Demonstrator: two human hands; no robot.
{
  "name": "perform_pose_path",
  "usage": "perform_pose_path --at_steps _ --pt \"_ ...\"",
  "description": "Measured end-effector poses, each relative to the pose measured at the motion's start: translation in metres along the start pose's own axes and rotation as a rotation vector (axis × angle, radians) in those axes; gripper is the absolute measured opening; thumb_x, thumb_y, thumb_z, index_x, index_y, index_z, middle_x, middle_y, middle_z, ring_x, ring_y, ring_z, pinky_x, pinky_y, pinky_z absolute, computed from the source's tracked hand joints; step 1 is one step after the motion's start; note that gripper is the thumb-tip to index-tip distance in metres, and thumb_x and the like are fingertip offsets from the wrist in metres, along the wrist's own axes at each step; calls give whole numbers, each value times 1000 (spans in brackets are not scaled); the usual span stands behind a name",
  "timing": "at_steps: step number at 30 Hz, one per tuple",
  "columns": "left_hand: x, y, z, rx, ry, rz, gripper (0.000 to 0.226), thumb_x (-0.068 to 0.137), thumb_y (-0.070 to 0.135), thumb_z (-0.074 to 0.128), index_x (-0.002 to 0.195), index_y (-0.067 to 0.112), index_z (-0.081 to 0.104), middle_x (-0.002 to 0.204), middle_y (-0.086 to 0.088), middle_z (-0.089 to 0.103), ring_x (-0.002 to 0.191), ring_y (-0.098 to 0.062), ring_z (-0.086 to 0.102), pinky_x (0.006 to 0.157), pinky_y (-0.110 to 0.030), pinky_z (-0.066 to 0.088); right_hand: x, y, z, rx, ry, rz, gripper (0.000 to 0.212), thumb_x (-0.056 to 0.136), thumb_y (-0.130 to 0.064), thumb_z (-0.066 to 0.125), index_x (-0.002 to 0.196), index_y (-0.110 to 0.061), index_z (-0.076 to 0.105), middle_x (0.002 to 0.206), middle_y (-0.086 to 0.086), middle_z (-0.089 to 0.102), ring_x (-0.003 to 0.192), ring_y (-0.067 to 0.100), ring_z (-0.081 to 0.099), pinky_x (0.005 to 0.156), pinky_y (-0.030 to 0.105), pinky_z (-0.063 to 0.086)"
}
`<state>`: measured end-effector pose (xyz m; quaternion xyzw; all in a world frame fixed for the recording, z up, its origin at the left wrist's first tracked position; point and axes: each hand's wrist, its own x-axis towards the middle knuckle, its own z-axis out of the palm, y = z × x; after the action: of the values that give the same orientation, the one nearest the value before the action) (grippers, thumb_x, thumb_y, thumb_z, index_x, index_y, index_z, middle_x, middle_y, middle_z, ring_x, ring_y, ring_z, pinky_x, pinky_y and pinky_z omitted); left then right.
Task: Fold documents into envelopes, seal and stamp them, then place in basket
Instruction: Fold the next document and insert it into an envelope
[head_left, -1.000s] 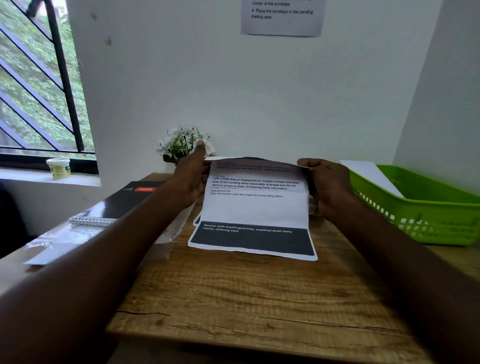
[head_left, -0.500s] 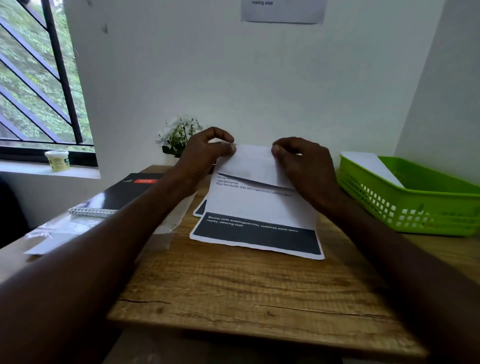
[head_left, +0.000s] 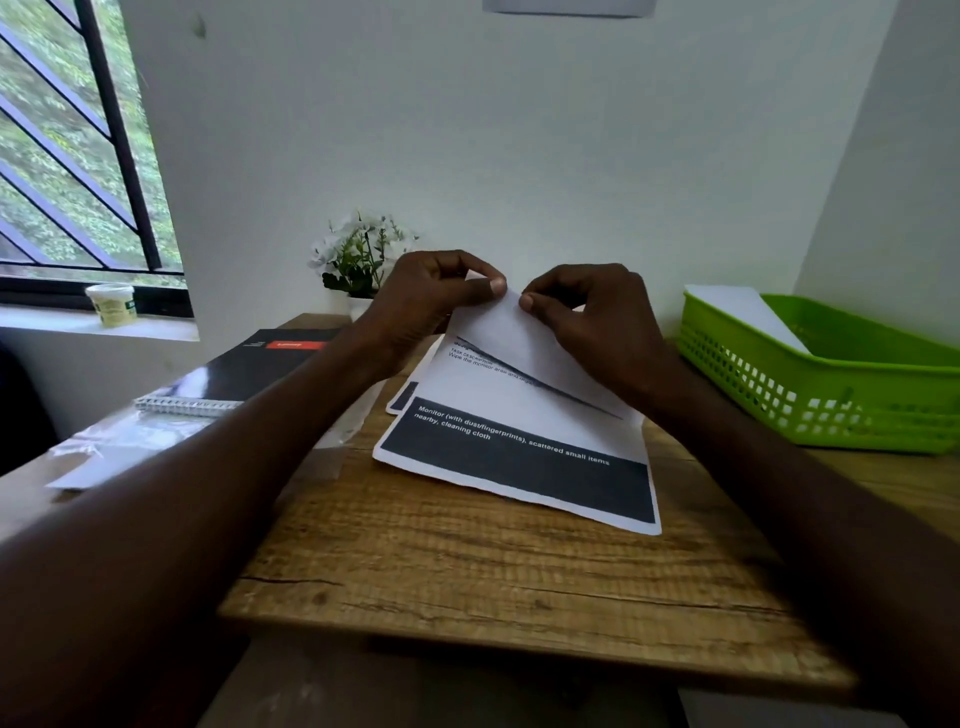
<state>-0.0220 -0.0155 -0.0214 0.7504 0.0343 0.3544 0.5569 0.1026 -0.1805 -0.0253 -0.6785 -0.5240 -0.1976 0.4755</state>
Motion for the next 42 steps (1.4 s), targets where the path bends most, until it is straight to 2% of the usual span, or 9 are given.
perform_pose_path --at_steps 7,16,22,24,26,30,32,36,42 --pt "5 0 -11 -24 73 -65 3 89 13 77 92 13 75 84 -2 73 69 -11 68 59 -23 53 4 7 -7 -11 36 79 11 86 -34 76 87 -26 82 78 -13 77 76 2 71 77 31 58" --pt "15 -6 -39 -115 195 -62 12 88 9 77 79 17 78 81 -3 74 77 -20 69 77 -34 59 12 25 -25 -103 185 317 18 84 -40 73 89 -24 82 86 -5 78 89 16 73 85 37 57" --pt "17 -10 -36 -93 256 -109 8 87 12 78 81 17 79 84 -5 75 81 -23 69 83 -42 58 9 33 -28 -271 356 502 24 95 -33 61 98 -14 75 107 6 76 110 32 66 88 37 48" --pt "17 -10 -41 -125 288 -113 8 87 12 78 80 16 79 84 -5 76 80 -22 70 83 -42 58 8 32 -31 -298 409 457 20 96 -30 57 102 -17 71 111 5 72 109 31 64 93 41 47" --pt "15 -10 -40 -123 269 -103 7 86 12 79 80 17 79 84 -5 76 79 -21 70 79 -39 59 7 28 -29 -287 413 261 18 96 -33 55 100 -23 69 108 2 71 102 27 65 96 47 48" --pt "10 -5 -27 -98 162 -57 9 86 13 80 81 20 79 91 -14 68 80 -21 69 71 -30 58 8 14 -17 -323 248 -32 36 97 -55 53 108 -27 72 117 -7 70 108 17 65 99 44 43" --pt "7 -1 -21 -100 120 -37 8 87 11 79 84 18 78 90 -13 65 81 -21 69 67 -28 57 7 13 -11 -331 151 -60 37 94 -60 56 108 -30 73 117 -11 70 110 14 65 99 44 42" --pt "4 3 -13 -140 71 -34 7 87 8 78 87 14 75 86 -7 67 76 -17 69 61 -24 54 5 19 -9 -181 113 -69 18 85 -42 69 86 -26 77 91 -8 74 91 17 69 85 49 52" --pt "9 2 -21 -344 233 -117 11 95 10 68 85 14 68 83 -2 75 76 -19 69 68 -30 59 6 18 -12 -149 107 48 11 86 -33 72 86 -25 79 89 -9 75 89 13 69 87 42 53"
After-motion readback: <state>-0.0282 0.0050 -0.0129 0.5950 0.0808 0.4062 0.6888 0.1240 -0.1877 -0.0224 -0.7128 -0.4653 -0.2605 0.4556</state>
